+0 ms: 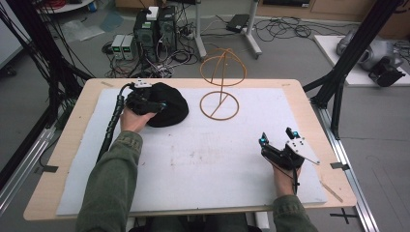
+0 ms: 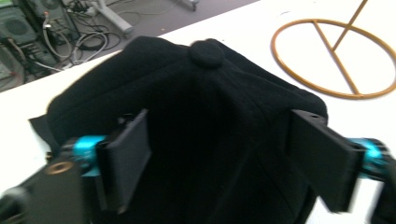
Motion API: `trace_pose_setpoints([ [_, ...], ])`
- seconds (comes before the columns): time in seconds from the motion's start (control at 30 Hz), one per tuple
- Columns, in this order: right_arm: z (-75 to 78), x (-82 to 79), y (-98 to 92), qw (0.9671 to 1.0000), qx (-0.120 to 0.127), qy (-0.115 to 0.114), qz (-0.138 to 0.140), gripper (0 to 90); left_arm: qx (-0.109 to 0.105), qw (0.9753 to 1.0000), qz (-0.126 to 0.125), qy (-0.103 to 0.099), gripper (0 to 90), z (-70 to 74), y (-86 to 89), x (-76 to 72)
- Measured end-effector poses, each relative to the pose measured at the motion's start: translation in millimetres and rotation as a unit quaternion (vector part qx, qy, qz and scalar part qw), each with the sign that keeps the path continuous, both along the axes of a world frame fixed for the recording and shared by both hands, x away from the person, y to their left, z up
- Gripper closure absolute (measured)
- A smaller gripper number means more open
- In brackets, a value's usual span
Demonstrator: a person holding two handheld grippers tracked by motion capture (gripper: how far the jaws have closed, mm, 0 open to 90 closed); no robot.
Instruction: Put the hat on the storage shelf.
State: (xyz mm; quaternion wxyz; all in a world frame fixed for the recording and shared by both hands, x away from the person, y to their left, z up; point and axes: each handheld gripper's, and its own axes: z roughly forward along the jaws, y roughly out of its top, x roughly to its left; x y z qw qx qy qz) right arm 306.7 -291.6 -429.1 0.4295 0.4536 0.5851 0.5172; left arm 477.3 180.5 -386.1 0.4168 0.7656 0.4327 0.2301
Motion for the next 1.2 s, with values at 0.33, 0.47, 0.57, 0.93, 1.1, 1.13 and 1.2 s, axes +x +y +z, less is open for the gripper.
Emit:
trace_pose_setpoints([
  [0.33, 0.8, -1.0, -3.8, 0.9999, 0.007, -0.004, -0.006, 10.5, 0.004, 0.9999, 0.001, 0.013, 58.6, -4.8, -2.1, -0.8],
  [0.47, 0.8, -1.1, -3.7, 0.9999, 0.01, -0.001, -0.006, 10.5, 0.006, 0.9995, 0.01, 0.031, 80.5, -5.8, -3.4, -0.8],
  [0.57, 0.7, -0.9, -3.7, 1.0, 0.006, -0.002, -0.004, 10.5, -0.01, 0.9988, 0.016, 0.045, 86.8, -5.7, 1.0, 0.2],
  [0.93, 0.5, -0.5, -2.9, 1.0, 0.004, -0.001, -0.005, 10.5, 0.018, 0.9998, -0.009, -0.006, 87.3, 1.9, -1.7, -11.9],
  [1.1, 0.3, -0.6, -3.1, 1.0, 0.006, 0.0, -0.006, 10.5, 0.006, 0.9993, -0.012, -0.034, 87.2, 10.1, -0.9, -18.9],
  [1.13, 0.4, -0.7, -3.0, 1.0, 0.006, 0.0, -0.006, 10.5, 0.006, 0.9991, -0.011, -0.041, 87.2, 12.9, -1.1, -20.7],
  [1.2, 0.4, -1.0, -2.9, 1.0, 0.006, 0.0, -0.005, 10.5, 0.002, 0.9986, -0.013, -0.051, 87.2, 17.2, -0.4, -23.2],
])
